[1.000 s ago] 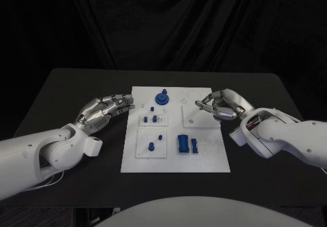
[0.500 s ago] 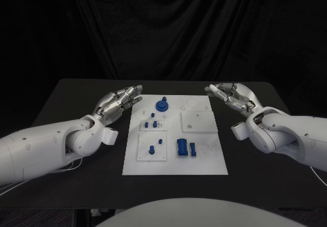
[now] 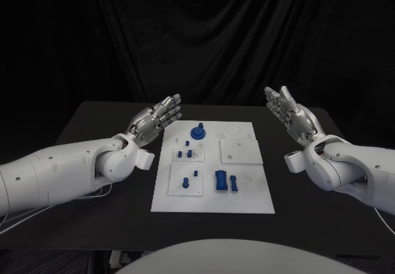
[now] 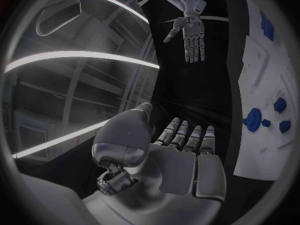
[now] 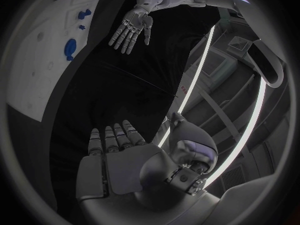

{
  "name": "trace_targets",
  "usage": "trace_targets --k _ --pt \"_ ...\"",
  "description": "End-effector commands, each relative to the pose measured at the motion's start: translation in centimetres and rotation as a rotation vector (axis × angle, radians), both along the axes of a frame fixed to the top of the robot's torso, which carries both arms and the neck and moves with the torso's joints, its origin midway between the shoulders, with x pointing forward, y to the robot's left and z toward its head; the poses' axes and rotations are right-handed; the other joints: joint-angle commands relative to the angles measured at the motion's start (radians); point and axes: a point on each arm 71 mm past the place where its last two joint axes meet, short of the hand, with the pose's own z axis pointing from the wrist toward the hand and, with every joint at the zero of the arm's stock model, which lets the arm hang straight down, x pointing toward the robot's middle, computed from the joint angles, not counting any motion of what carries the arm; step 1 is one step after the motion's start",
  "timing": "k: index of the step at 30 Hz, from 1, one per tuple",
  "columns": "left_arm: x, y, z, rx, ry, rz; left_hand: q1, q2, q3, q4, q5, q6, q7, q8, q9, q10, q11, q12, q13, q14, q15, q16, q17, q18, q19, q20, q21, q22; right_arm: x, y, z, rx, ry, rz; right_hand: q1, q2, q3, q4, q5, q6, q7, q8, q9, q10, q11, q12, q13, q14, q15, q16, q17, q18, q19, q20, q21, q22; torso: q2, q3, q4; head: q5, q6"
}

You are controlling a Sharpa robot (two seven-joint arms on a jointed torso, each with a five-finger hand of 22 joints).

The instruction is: Assemble the parts on the task board

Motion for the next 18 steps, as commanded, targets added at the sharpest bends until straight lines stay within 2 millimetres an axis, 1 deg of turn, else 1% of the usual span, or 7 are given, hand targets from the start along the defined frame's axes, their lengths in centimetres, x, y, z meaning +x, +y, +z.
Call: trace_targets --k 1,7,8,11,12,15,18 --pt "0.1 -0.5 0.1 0.022 -0.003 0.043 -0.285 -0.047 0.004 -0.069 -0.094 -0.070 -0.019 -0.013 -0.012 -0.042 -0.021 -0.069 -0.014 -0.005 -0.038 -0.032 -0.007 -0.037 -0.012 -0.055 -0.015 -0.031 0.2 0.5 -0.3 0.024 0.029 -0.083 -0.091 -0.004 0.010 -0.025 -0.025 -0.042 0.000 -0.003 -0.003 -0.006 0.000 -0.103 -0.011 -0.006 -0.008 -0.023 -0.001 -0.007 0.000 -0.024 -0.004 -0.003 -0.003 0.0062 0.0026 -0.006 0.026" --pt "0.3 -1.5 0.5 0.062 -0.005 0.136 -0.423 -0.070 0.004 -0.102 -0.139 -0.104 -0.019 -0.013 -0.012 -0.042 -0.021 -0.102 -0.014 -0.005 -0.054 -0.104 -0.007 -0.048 -0.012 -0.081 -0.015 -0.031 1.0 2.8 0.0 0.123 0.085 -0.225 -0.267 -0.004 0.010 -0.025 -0.025 -0.123 0.000 -0.003 -0.003 -0.006 0.000 -0.103 -0.011 -0.006 -0.008 -0.023 -0.001 -0.007 0.000 -0.024 -0.004 -0.003 -0.011 0.0191 0.0072 -0.021 0.098" --pt "0.3 -1.7 0.6 0.071 -0.004 0.156 -0.443 -0.074 0.004 -0.107 -0.146 -0.108 -0.019 -0.013 -0.012 -0.042 -0.021 -0.106 -0.014 -0.005 -0.125 -0.104 -0.007 -0.123 -0.012 -0.082 -0.015 -0.031 1.1 3.2 0.0 0.138 0.097 -0.247 -0.267 -0.004 0.010 -0.025 -0.025 -0.123 0.000 -0.003 -0.003 -0.006 0.000 -0.103 -0.011 -0.006 -0.008 -0.023 -0.001 -0.007 0.000 -0.024 -0.004 -0.003 -0.013 0.0219 0.0082 -0.024 0.113" --pt "0.4 -2.5 1.0 0.099 -0.001 0.229 -0.499 -0.083 0.004 -0.121 -0.165 -0.123 -0.019 -0.013 -0.012 -0.042 -0.021 -0.120 -0.014 -0.005 -0.125 -0.104 -0.007 -0.123 -0.012 -0.093 -0.015 -0.031 1.3 4.1 0.1 0.179 0.134 -0.307 -0.267 -0.004 0.010 -0.025 -0.025 -0.123 0.000 -0.003 -0.003 -0.006 0.000 -0.103 -0.011 -0.006 -0.008 -0.023 -0.001 -0.007 0.000 -0.024 -0.004 -0.003 -0.019 0.0313 0.0116 -0.034 0.165" --pt "0.5 -2.7 1.1 0.106 0.000 0.250 -0.517 -0.153 0.004 -0.125 -0.170 -0.127 -0.019 -0.013 -0.012 -0.042 -0.021 -0.125 -0.014 -0.005 -0.125 -0.104 -0.007 -0.123 -0.012 -0.097 -0.015 -0.031 1.3 4.3 0.1 0.188 0.142 -0.319 -0.267 -0.004 0.010 -0.025 -0.025 -0.123 0.000 -0.003 -0.003 -0.006 0.000 -0.103 -0.011 -0.006 -0.008 -0.023 -0.001 -0.007 0.000 -0.024 -0.004 -0.003 -0.020 0.0336 0.0124 -0.037 0.178" --pt "0.5 -3.2 1.5 0.129 0.007 0.314 -0.564 -0.153 0.004 -0.136 -0.186 -0.137 -0.019 -0.013 -0.012 -0.042 -0.021 -0.136 -0.014 -0.005 -0.125 -0.104 -0.007 -0.123 -0.012 -0.103 -0.015 -0.031 1.4 4.7 0.1 0.206 0.161 -0.345 -0.267 -0.004 0.010 -0.025 -0.025 -0.123 0.000 -0.003 -0.003 -0.006 0.000 -0.103 -0.011 -0.006 -0.008 -0.023 -0.001 -0.007 0.000 -0.024 -0.004 -0.003 -0.024 0.0397 0.0146 -0.044 0.211" --pt "0.5 -3.8 1.9 0.153 0.017 0.389 -0.608 -0.153 0.004 -0.146 -0.200 -0.146 -0.019 -0.013 -0.012 -0.042 -0.021 -0.146 -0.014 -0.005 -0.125 -0.104 -0.007 -0.123 -0.012 -0.177 -0.015 -0.031 1.4 4.9 0.1 0.211 0.167 -0.353 -0.267 -0.004 0.010 -0.025 -0.025 -0.123 0.000 -0.003 -0.003 -0.006 0.000 -0.103 -0.011 -0.006 -0.008 -0.023 -0.001 -0.007 0.000 -0.024 -0.004 -0.003 -0.027 0.0447 0.0163 -0.049 0.239"
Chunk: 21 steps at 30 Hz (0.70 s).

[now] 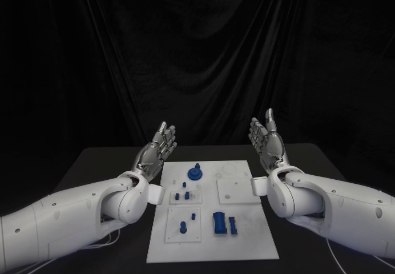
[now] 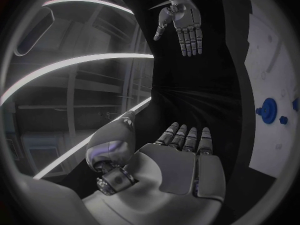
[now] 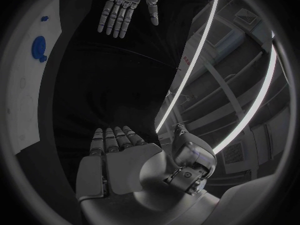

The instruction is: Assemble the parts on the task board

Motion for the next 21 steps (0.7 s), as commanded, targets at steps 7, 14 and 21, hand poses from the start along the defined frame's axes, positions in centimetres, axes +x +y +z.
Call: trace_targets --k 7,14,21 --pt "-0.09 -0.39 0.41 0.120 0.058 0.284 -0.208 -0.038 -0.001 -0.109 -0.069 -0.114 -0.003 -0.004 -0.002 -0.007 -0.001 -0.107 -0.002 0.001 -0.022 -0.011 -0.001 -0.029 -0.001 -0.074 -0.006 -0.003 0.00 -0.66 -0.61 -0.003 0.073 -0.094 -0.006 0.001 0.001 -0.004 -0.003 -0.004 0.000 -0.004 -0.001 -0.003 0.000 -0.004 -0.001 -0.002 -0.004 -0.004 -0.001 -0.007 0.000 -0.005 -0.004 -0.001 -0.009 0.0137 0.0049 -0.009 0.048" --pt "-0.16 -0.61 0.62 0.128 0.066 0.317 -0.268 -0.038 -0.001 -0.109 -0.146 -0.114 -0.003 -0.004 -0.002 -0.007 -0.001 -0.107 -0.002 0.001 -0.022 -0.011 -0.001 -0.029 -0.001 -0.074 -0.006 -0.003 0.00 -0.66 -0.61 -0.003 0.073 -0.094 -0.006 0.001 0.001 -0.004 -0.003 -0.004 0.000 -0.004 -0.001 -0.003 0.000 -0.004 -0.001 -0.002 -0.004 -0.004 -0.001 -0.007 0.000 -0.005 -0.004 -0.001 -0.009 0.0137 0.0049 -0.009 0.048" --pt "-0.16 -0.61 0.62 0.128 0.066 0.317 -0.312 -0.038 -0.001 -0.109 -0.146 -0.114 -0.003 -0.004 -0.002 -0.007 -0.001 -0.107 -0.002 0.001 -0.022 -0.011 -0.001 -0.029 -0.001 -0.074 -0.006 -0.003 0.00 -0.66 -0.61 -0.003 0.073 -0.094 -0.006 0.001 0.001 -0.004 -0.003 -0.004 0.000 -0.004 -0.001 -0.003 0.000 -0.004 -0.001 -0.002 -0.004 -0.004 -0.001 -0.007 0.000 -0.005 -0.004 -0.001 -0.009 0.0137 0.0049 -0.009 0.048"
